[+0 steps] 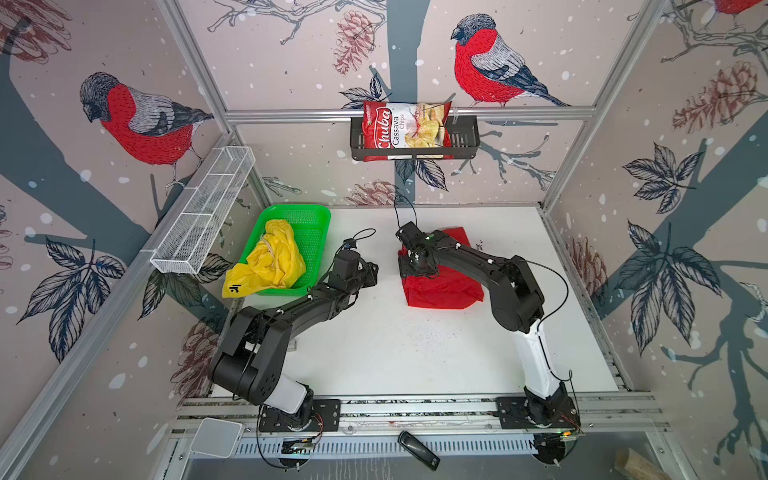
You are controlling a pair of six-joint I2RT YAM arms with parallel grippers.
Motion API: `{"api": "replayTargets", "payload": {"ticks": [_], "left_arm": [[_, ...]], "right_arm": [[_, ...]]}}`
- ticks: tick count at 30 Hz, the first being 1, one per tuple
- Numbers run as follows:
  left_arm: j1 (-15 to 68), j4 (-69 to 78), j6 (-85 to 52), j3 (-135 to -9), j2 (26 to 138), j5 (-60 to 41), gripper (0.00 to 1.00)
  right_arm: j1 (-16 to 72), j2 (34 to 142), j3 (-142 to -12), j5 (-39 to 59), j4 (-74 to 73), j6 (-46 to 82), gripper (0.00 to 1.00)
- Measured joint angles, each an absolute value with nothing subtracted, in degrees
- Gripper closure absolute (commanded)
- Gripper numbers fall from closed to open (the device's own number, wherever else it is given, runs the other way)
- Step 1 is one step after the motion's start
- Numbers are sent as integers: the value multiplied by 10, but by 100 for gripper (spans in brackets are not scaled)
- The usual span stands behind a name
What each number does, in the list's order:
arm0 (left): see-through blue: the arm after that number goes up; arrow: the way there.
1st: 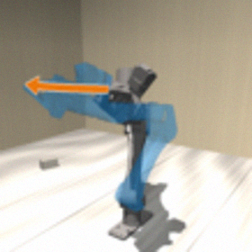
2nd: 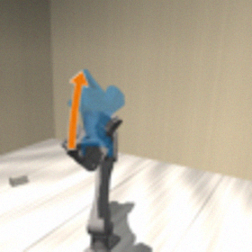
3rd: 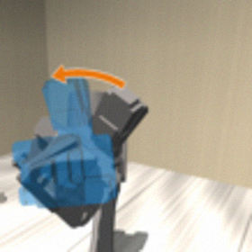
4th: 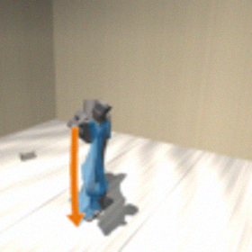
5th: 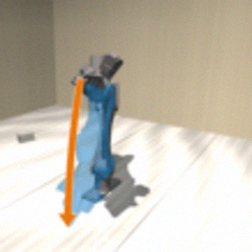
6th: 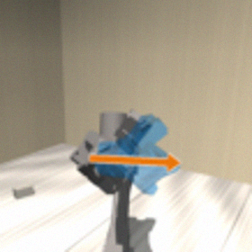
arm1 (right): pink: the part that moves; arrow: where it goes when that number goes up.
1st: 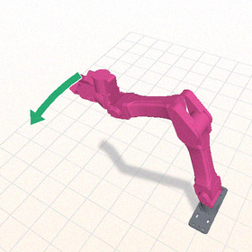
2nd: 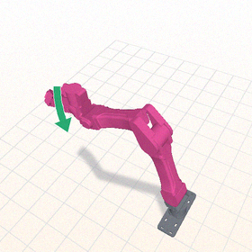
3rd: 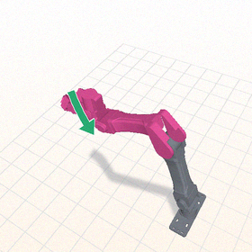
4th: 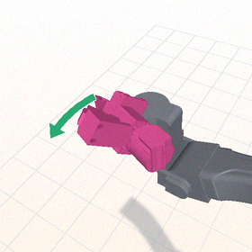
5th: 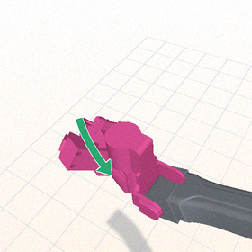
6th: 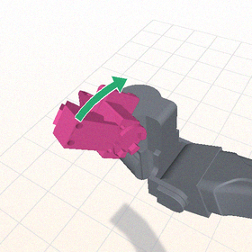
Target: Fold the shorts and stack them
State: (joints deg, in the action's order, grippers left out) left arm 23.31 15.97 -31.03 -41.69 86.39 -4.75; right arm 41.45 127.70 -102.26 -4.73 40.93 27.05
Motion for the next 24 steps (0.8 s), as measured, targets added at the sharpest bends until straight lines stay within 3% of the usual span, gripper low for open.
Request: {"api": "replayTargets", "payload": {"ticks": [7,17,24], "left_arm": [[232,159,-309,-418,864,-43,60],[230,152,-296,-440,882,-32,60],[229,143,-295,-451,888,-33,59]], "right_arm": [[339,1278,-972,-56,339,215,35],[160,1264,-929,-40,253,107,37],[114,1238,-890,-4,234,69,37]]}}
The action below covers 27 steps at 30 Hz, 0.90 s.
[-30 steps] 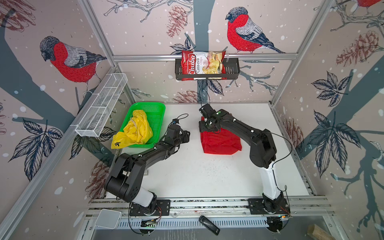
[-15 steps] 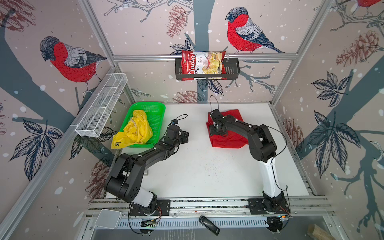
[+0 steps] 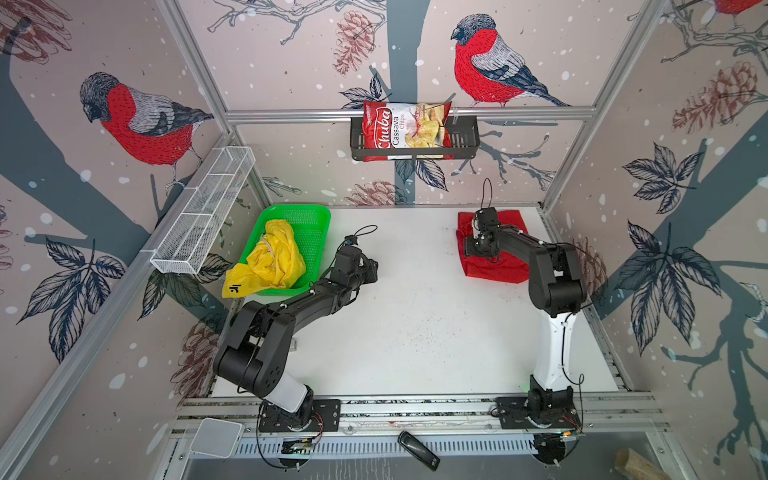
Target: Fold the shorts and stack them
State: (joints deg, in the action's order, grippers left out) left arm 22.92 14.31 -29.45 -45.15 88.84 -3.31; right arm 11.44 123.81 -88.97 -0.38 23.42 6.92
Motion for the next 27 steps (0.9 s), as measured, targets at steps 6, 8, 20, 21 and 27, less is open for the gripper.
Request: {"api": "replayTargets", "payload": {"ticks": [6,8,20,21,27], "left_arm": [[227,134,-286,-460,888,-33,60],[227,129,-285,-462,886,-33,59],[199,60,-248,-523,852,11,44],[188,50,-239,-536,848,17,41],[86,-23,-188,-652,839,47,28]], "right_arm": [[98,1217,-860,-5,236,60,37],[89,1213,-856,-4,236,60,36],[104,1161,-908,-13,297,65,27],[108,1148,-917,-13,300,65,27],[157,1044,-952,-68,327,84,27]]}}
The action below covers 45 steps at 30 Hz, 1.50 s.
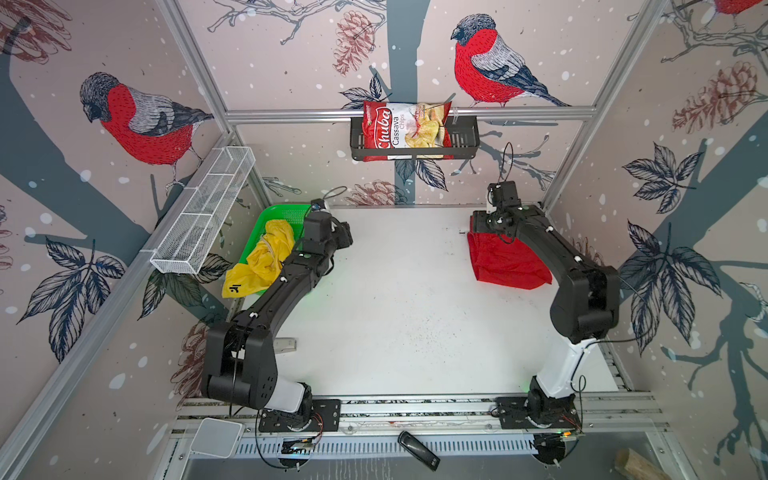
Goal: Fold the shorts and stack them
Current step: 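Grasp the yellow shorts in the green basket with the left gripper and lift, then lay the yellow shorts on the table centre with the left gripper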
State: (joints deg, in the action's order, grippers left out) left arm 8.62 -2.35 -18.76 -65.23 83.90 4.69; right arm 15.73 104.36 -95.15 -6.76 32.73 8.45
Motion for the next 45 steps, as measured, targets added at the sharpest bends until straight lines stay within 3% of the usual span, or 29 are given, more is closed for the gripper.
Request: {"api": "replayTargets", "payload": {"ticks": [7,18,22,25,28,35,45], "left_arm": [[-26,-105,-143,-783,920,81,18],[-67,-202,-106,-851,1093,128,16],[-70,-204,-105,-870,1136,144,33],[-73,-204,-101,-879,1166,158,74],[-73,-218,-100,-895,1181,165,100],[-64,-254,-86,-925,1117,150,100],[-14,-310,-23,-1119,1027,118,100]], "right_arm": [[311,914,-823,-57,229,126,27],[398,956,-746,-17,166,212,27],[408,967,-745,3,162,224,27],[408,971,-745,4,161,227,27],[406,971,-747,5,156,229,28],[401,970,-771,8,150,228,28],[394,985,-837,25,149,209,29]]}}
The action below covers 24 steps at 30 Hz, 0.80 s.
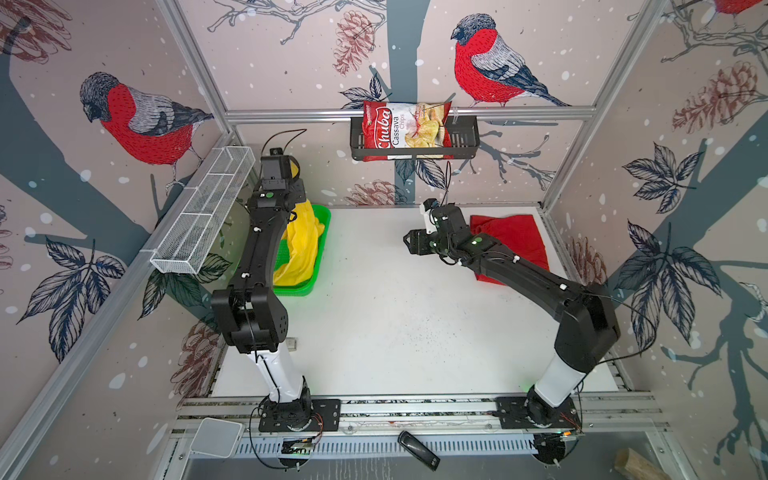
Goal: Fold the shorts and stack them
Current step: 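Lay the yellow shorts on the table centre with the left gripper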
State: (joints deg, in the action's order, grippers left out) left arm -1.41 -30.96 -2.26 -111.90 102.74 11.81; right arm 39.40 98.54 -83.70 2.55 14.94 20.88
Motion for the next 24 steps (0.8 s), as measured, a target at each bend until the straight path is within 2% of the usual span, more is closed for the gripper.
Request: {"api": "replayTargets", "payload": {"ticks": [4,7,14,15,19,21,24], "left_arm": [[16,-317,-4,-1182,986,70,100],[37,-306,-1,-1182,944,-2,100],[121,-237,-20,-1038,863,-164,99],[130,-225,-28,-1009,856,-180,92],[168,-181,-48,-875,842,-216,37],[172,-165,-67,-819,843,-227,26],[173,-147,-95,-749,843,-223,23]], "right_arm": [[377,977,-842,44,139,209,29],[357,959,-841,59,133,209,28],[284,890,-783,63,117,211,28],[276,880,-772,58,116,211,27],[262,846,-725,45,115,209,26],[263,838,-710,39,120,207,25],[279,836,-704,12,145,205,24]]}}
